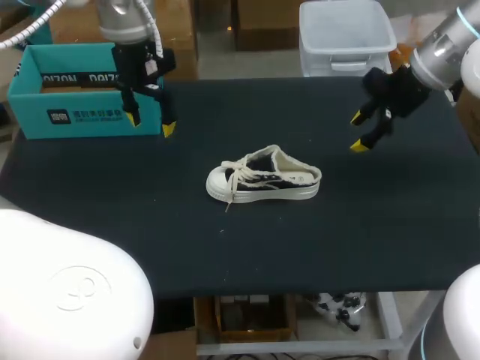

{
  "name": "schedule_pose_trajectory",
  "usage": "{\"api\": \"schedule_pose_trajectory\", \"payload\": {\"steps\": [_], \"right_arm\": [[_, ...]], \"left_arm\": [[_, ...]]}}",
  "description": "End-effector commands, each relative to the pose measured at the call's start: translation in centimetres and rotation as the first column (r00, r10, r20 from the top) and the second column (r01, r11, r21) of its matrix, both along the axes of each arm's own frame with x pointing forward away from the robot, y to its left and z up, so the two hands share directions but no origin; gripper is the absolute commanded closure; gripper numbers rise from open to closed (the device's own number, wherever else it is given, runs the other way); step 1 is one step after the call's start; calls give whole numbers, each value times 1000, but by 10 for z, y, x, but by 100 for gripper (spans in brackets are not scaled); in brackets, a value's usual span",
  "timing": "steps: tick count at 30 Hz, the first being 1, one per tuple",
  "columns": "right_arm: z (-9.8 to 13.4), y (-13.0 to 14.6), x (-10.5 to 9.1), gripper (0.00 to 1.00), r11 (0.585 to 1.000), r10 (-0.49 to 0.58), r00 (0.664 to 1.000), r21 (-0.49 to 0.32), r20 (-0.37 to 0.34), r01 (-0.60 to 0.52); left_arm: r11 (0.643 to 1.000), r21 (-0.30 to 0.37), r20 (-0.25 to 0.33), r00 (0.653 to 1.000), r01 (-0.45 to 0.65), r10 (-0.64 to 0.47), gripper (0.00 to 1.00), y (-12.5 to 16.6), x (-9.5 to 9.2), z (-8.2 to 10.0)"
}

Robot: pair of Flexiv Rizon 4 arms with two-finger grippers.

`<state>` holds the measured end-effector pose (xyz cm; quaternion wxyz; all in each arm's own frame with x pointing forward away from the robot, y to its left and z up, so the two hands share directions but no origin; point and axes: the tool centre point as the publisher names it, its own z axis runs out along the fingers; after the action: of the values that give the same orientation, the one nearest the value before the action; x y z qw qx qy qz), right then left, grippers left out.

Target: Open the shoe tongue, take the insole out of the shoe, put the insole back into the shoe, and pack the shoe into the shoebox

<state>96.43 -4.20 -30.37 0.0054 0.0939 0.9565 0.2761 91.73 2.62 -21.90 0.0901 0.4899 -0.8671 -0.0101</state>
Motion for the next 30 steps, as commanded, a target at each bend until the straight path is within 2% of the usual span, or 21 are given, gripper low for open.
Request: {"api": "schedule_pose_trajectory", "payload": {"steps": [1, 4, 6, 9, 19, 30], "right_arm": [[-20, 5, -7, 0, 999, -3, 1000, 45, 26, 2], [-29, 13, -12, 0, 997, -7, 1000, 76, 4, 7], [-36, 19, -14, 0, 997, -12, 999, 77, -35, 14], [-45, 28, -18, 0, 996, -6, 999, 87, -52, 11], [-78, 54, -22, 0, 983, -6, 999, 186, -41, 13], [-109, 72, -22, 0, 966, 3, 998, 260, -64, 13]], "left_arm": [[994, -5, 24, 994, -109, 109, 0, -6, -10, 2], [991, -7, 25, 990, -135, 136, 0, -12, -13, 1], [985, -2, 51, 984, -173, 173, 0, -17, -16, 0], [985, -6, 50, 984, -172, 172, 0, -26, -21, -1], [981, -17, 58, 979, -195, 196, 0, -54, -29, -3], [984, -12, 61, 982, -180, 181, 0, -68, -29, -7]]}}
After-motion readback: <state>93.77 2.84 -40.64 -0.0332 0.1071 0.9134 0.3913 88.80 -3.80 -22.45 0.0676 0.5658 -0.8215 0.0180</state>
